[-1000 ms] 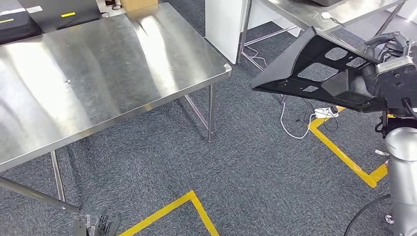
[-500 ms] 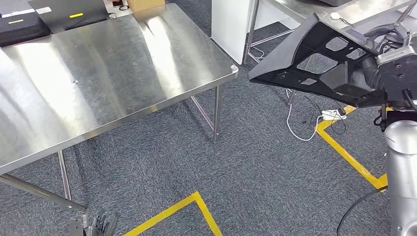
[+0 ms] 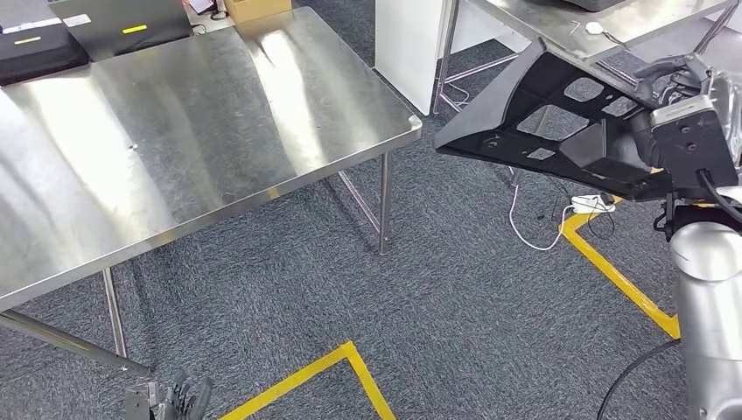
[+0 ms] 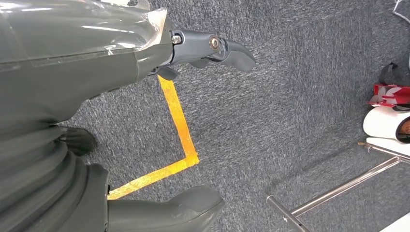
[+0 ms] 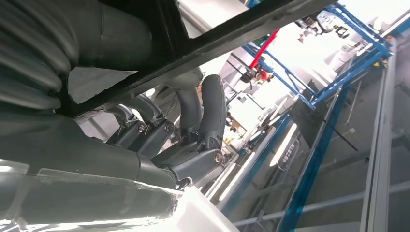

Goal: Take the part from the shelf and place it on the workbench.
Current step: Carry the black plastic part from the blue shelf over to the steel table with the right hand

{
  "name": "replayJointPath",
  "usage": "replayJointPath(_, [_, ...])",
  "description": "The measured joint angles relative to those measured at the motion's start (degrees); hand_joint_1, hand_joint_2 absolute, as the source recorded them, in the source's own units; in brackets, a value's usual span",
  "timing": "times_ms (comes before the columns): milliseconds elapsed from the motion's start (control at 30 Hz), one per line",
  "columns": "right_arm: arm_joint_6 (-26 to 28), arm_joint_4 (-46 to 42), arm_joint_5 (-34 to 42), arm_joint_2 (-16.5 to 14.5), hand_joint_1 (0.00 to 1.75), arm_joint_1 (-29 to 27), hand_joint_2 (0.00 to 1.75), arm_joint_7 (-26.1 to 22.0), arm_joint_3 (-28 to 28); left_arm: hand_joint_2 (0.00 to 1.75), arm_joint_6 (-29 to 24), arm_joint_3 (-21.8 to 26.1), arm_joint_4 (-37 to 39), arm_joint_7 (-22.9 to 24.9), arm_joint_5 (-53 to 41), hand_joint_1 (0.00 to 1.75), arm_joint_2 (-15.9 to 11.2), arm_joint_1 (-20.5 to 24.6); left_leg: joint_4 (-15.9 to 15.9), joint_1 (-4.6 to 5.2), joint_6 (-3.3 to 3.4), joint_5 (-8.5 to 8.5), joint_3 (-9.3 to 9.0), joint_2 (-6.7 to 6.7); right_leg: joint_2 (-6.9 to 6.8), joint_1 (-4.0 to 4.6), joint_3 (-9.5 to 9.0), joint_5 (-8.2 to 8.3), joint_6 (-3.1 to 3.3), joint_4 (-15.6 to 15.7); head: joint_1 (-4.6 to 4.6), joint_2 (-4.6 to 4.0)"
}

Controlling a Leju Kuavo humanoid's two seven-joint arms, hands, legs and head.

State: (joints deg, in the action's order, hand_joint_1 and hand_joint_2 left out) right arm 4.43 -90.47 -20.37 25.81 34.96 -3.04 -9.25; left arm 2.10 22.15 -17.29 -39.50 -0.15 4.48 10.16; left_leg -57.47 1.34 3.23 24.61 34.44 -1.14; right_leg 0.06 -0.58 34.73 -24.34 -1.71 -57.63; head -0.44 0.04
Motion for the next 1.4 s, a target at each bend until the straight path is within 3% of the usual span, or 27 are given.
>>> replayJointPath(233, [0.4,-0.1,-0.8,0.0,1.75,-1.8,1.75,-0.1,0.1,1.75,0.3,0.8,0.0,0.0,0.2,0.00,0.0,0.0,-0.1,0.32,0.04,0.03,0.03,-0.01,0.00,-0.09,-0.01,0.03,-0.04,0.1,0.00,0.00])
replayJointPath(367, [0.4,-0.2,-1.1,0.0,1.75,-2.4,1.75,-0.2,0.1,1.75,0.3,1.1,0.0,0.0,0.2,0.00,-0.2,0.0,-0.4,0.57,0.46,0.25,0.22,-0.03,-0.02,-0.56,-0.04,0.09,-0.17,0.1,-0.02,0.00])
replayJointPath(500, [0.4,-0.4,-1.3,0.2,1.75,-2.7,1.75,-0.2,0.3,1.75,0.3,1.2,0.0,0.0,0.2,0.00,-0.2,0.2,0.7,0.27,1.18,-0.30,-0.49,0.00,-0.04,-0.38,0.18,-0.25,-0.52,-0.4,0.00,0.00])
replayJointPath(567, [0.5,-0.6,-1.3,0.6,1.75,-3.2,1.75,-0.3,0.6,1.75,0.3,1.2,0.0,0.0,0.2,0.00,-0.2,0.4,1.5,-0.10,1.53,-0.74,-1.08,-0.04,-0.04,-0.25,2.43,-2.52,-0.26,-5.1,0.12,0.00])
replayJointPath(633, [0.5,-0.8,-1.2,0.9,1.75,-4.0,1.75,-0.3,0.8,1.75,0.3,1.2,0.0,0.0,0.2,0.00,-0.2,0.5,1.6,-0.13,1.60,-0.76,-1.14,-0.20,-0.01,-0.37,6.24,-5.43,-0.08,-12.9,0.21,0.00])
replayJointPath(667, [0.6,-0.8,-1.2,1.0,1.75,-4.5,1.75,-0.3,0.9,1.75,0.3,1.2,0.1,0.0,0.2,0.00,-0.1,0.5,1.5,-0.15,1.56,-0.72,-1.14,-0.34,-0.02,-0.49,7.58,-6.09,-0.29,-15.4,0.22,0.00])
replayJointPath(700, [0.6,-0.8,-1.2,1.1,1.75,-4.9,1.75,-0.3,0.9,1.75,0.3,1.2,0.1,0.0,0.2,0.00,-0.1,0.5,1.5,-0.19,1.48,-0.67,-1.14,-0.55,-0.02,-0.67,7.91,-5.87,-0.70,-15.9,0.20,0.00])
replayJointPath(733, [0.6,-0.8,-1.2,1.1,1.75,-5.2,1.75,-0.4,0.9,1.75,0.3,1.2,0.1,0.0,0.2,0.00,-0.1,0.5,1.3,-0.28,1.31,-0.56,-1.15,-0.81,0.00,-0.93,7.02,-4.81,-1.29,-13.9,0.20,0.00])
replayJointPath(800, [0.6,-0.9,-1.2,1.4,1.75,-5.5,1.75,-0.4,1.0,1.75,0.3,1.2,0.1,0.0,0.2,0.00,-0.1,0.5,0.6,-0.49,0.61,-0.07,-0.99,-1.45,0.62,-1.51,3.06,-1.96,-2.48,-6.2,0.22,0.00])
replayJointPath(833, [0.6,-1.0,-1.3,1.5,1.75,-5.5,1.75,-0.5,1.1,1.75,0.2,1.2,0.1,0.0,0.1,0.00,-0.1,0.6,0.1,-0.54,0.14,0.25,-0.80,-1.77,0.95,-1.61,1.37,-1.01,-2.56,-3.0,0.25,0.00])
replayJointPath(867, [0.6,-1.1,-1.3,1.6,1.75,-5.6,1.75,-0.5,1.2,1.75,0.2,1.2,0.1,0.0,0.1,0.00,-0.2,0.6,-0.3,-0.54,-0.26,0.49,-0.54,-2.07,1.16,-1.60,0.34,-0.60,-2.31,-1.3,0.27,0.00])
replayJointPath(933, [0.7,-1.3,-1.3,1.7,1.75,-5.9,1.75,-0.5,1.3,1.75,0.2,1.2,0.1,0.0,0.1,0.00,-0.2,0.6,-0.7,-0.57,-0.74,0.66,-0.08,-2.60,0.80,-1.30,0.08,-0.62,-1.17,-0.9,0.25,0.00])
replayJointPath(1000, [0.8,-1.3,-1.3,1.7,1.75,-6.0,1.75,-0.6,1.3,1.75,0.2,1.2,0.2,0.0,0.1,0.00,-0.3,0.6,-1.4,-0.75,-1.24,1.17,0.33,-2.17,0.18,-1.35,0.04,-0.62,-0.36,-1.0,0.16,0.00])
replayJointPath(1067, [0.8,-1.5,-1.3,1.6,1.75,-6.0,1.75,-0.6,1.4,1.75,0.2,1.2,0.2,0.0,0.1,0.00,-0.4,0.7,-5.5,-1.01,-2.05,3.53,2.23,-0.58,-0.44,-1.41,-0.04,-0.63,0.31,-0.9,-0.01,0.00])
replayJointPath(1133, [0.8,-1.6,-1.4,1.6,1.75,-6.1,1.75,-0.6,1.4,1.75,0.1,1.2,0.2,0.0,0.1,0.00,-0.4,0.8,-12.6,-1.33,-2.70,6.66,5.94,0.56,-1.12,-1.22,-0.05,-0.72,0.72,-0.9,-0.09,0.00])
replayJointPath(1167, [0.8,-1.6,-1.4,1.6,1.75,-6.1,1.75,-0.6,1.4,1.75,0.1,1.2,0.2,0.0,0.1,0.00,-0.4,0.7,-15.3,-1.46,-2.83,7.41,7.50,0.76,-1.52,-1.13,-0.06,-0.78,0.80,-0.9,-0.10,0.00])
replayJointPath(1200, [0.8,-1.6,-1.4,1.5,1.75,-6.1,1.75,-0.6,1.4,1.75,0.1,1.2,0.3,0.0,0.1,0.00,-0.4,0.7,-16.2,-1.53,-2.80,7.12,8.20,0.87,-1.93,-1.03,-0.08,-0.84,0.87,-0.9,-0.11,0.00])
replayJointPath(1267, [0.8,-1.6,-1.4,1.5,1.75,-6.1,1.75,-0.6,1.4,1.75,0.1,1.2,0.4,0.0,0.1,0.00,-0.4,0.7,-11.8,-1.46,-2.25,3.98,6.40,1.29,-2.80,-0.80,-0.23,-0.92,0.95,-0.9,-0.12,0.00])
replayJointPath(1333, [0.9,-1.6,-1.4,1.5,1.75,-6.1,1.75,-0.6,1.4,1.75,0.1,1.2,0.4,0.0,0.1,0.00,-0.5,0.8,-4.4,-0.92,-1.22,0.92,2.79,3.29,-3.64,-0.46,-0.43,-1.04,0.92,-0.9,-0.07,0.00])
replayJointPath(1400, [1.0,-1.6,-1.5,1.4,1.75,-6.1,1.75,-0.7,1.4,1.75,0.0,1.2,0.4,0.0,0.1,0.00,-0.6,1.0,-1.1,-0.29,-0.52,0.20,1.27,4.39,-4.55,-0.23,-0.56,-1.20,0.69,-0.8,-0.05,0.00])
